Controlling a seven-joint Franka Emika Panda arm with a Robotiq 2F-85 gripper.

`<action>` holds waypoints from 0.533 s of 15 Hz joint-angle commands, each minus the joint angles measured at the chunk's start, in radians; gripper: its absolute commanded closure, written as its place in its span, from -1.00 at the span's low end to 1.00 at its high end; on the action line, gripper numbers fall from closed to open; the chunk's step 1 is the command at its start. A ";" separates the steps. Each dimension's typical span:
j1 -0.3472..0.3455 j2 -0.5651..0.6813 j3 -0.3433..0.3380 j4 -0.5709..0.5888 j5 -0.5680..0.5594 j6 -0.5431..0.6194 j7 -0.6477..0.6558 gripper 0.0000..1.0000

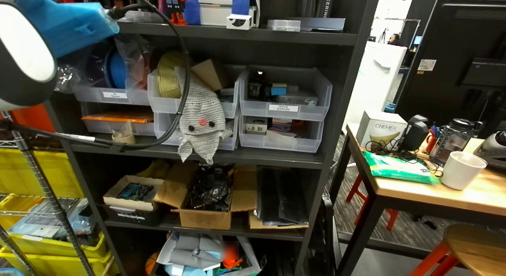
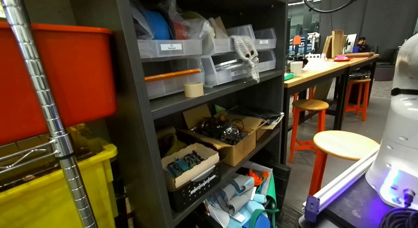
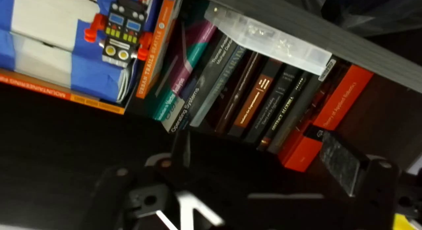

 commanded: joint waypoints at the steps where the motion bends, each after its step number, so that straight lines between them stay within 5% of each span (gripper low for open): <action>1: -0.040 0.045 0.031 0.002 -0.033 0.141 0.033 -1.00; 8: -0.235 -0.003 0.135 0.068 0.063 0.108 0.168 -1.00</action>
